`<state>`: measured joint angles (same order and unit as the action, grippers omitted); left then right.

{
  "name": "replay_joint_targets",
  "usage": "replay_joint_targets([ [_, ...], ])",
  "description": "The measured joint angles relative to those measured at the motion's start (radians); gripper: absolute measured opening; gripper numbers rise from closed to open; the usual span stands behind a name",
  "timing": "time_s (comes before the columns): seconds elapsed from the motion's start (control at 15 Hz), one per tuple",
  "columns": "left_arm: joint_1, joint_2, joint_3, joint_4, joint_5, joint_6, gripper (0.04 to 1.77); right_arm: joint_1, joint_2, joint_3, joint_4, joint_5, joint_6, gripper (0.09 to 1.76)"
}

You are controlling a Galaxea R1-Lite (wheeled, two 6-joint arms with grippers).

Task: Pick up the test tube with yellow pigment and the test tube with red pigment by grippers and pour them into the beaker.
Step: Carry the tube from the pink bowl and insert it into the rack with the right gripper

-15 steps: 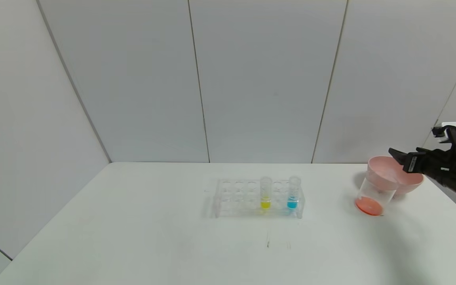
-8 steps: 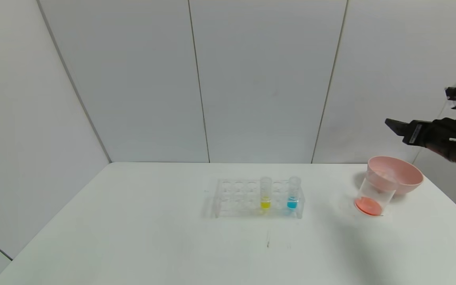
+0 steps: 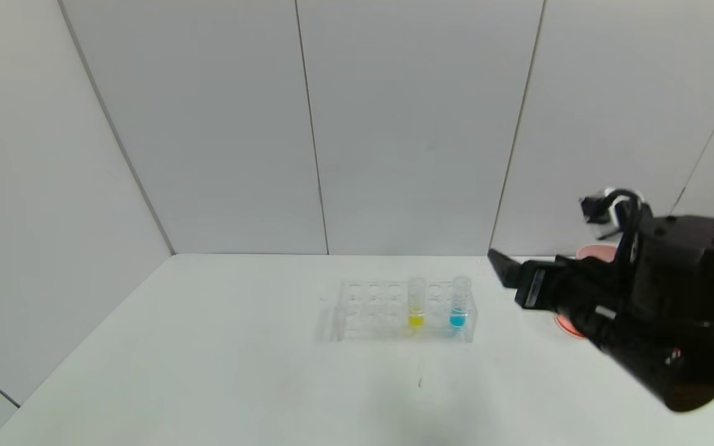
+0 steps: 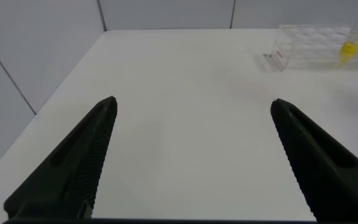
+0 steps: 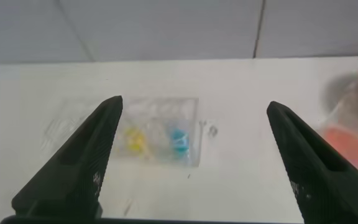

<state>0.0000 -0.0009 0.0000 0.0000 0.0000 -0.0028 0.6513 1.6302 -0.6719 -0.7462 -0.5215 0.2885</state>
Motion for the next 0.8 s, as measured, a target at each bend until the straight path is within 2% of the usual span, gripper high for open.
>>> replay_joint_targets([
  [0.13, 0.000, 0.000, 0.000, 0.000, 0.000, 0.000, 1.76, 0.146, 0.014, 0.125, -0.120, -0.070, 0.016, 1.67],
  [0.33, 0.000, 0.000, 0.000, 0.000, 0.000, 0.000, 1.76, 0.266, 0.111, 0.202, -0.245, -0.111, 0.034, 1.68],
  [0.53, 0.000, 0.000, 0.000, 0.000, 0.000, 0.000, 1.76, 0.309, 0.233, 0.163, -0.297, -0.117, 0.041, 1.69],
  [0.8, 0.000, 0.000, 0.000, 0.000, 0.000, 0.000, 1.76, 0.262, 0.343, 0.025, -0.289, -0.054, 0.037, 1.70],
])
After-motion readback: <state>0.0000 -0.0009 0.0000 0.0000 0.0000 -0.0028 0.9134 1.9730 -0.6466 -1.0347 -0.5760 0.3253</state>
